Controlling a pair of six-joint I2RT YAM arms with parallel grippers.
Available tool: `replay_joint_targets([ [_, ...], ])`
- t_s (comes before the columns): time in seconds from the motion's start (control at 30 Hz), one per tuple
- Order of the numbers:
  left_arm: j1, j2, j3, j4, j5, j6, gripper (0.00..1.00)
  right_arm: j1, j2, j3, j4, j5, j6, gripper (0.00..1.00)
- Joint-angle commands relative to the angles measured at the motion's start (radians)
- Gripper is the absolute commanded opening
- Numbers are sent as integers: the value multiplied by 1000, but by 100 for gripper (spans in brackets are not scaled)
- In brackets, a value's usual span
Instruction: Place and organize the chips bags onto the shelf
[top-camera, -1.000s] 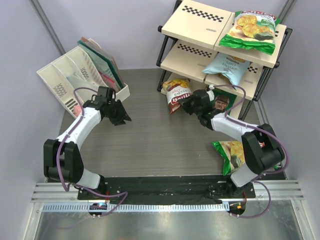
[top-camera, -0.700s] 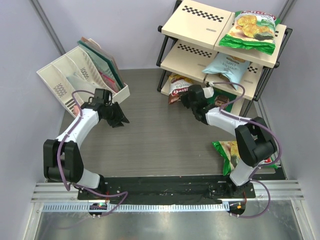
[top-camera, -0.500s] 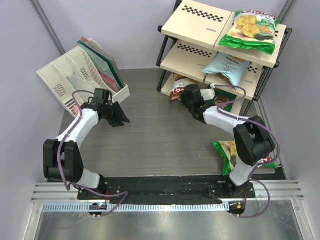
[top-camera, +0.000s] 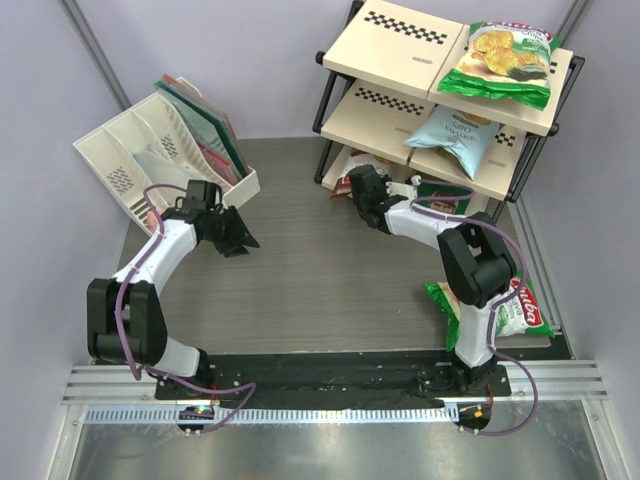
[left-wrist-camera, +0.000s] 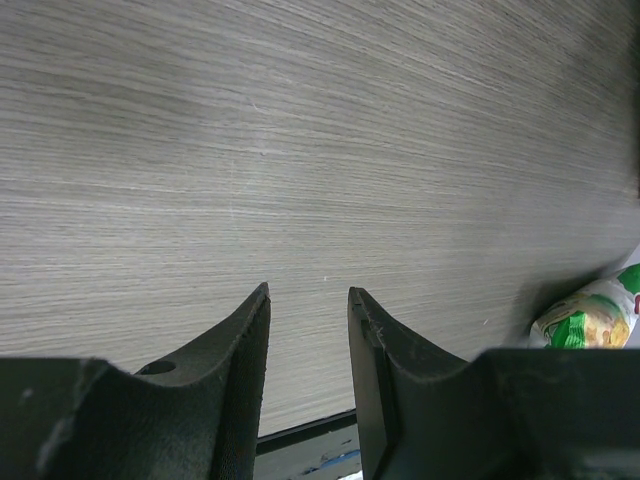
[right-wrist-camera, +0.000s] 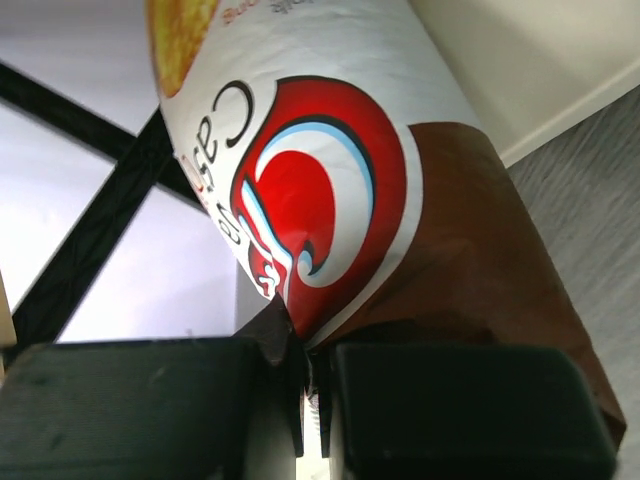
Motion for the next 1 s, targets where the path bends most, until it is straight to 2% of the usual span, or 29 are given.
replay_joint_targets([
  [0.0, 10, -14, -2, 16, 19, 17, 37, 6, 57, 69, -56, 68, 119, 1],
  [0.1, 10, -6, 4, 14, 24, 17, 37, 6, 84, 93, -78, 48, 159, 1],
  [0.23, 12, 2, 23, 10, 25, 17, 37, 4, 81, 92, -79, 57, 189, 8],
  [0.3, 12, 5, 29, 8, 28, 16, 37, -2, 80, 95, -78, 46, 189, 20],
  [0.33, 10, 6, 29, 8, 28, 16, 37, -3, 78, 96, -75, 37, 186, 35],
  [0.37, 12, 5, 31, 7, 28, 16, 38, -3, 77, 98, -73, 11, 179, 42],
  [0.43, 12, 3, 29, 6, 30, 16, 38, -3, 68, 96, -72, -12, 172, 49],
  [0.7, 12, 0, 46, 0, 53, 11, 38, -3, -69, -58, 39, -180, 94, 64],
  [0.83, 10, -9, 70, -10, 54, 23, 40, 1, -239, -237, 85, -241, 80, 69],
  [0.97, 10, 11, 86, -10, 54, 19, 41, -2, -316, -273, 123, -267, -44, 75],
])
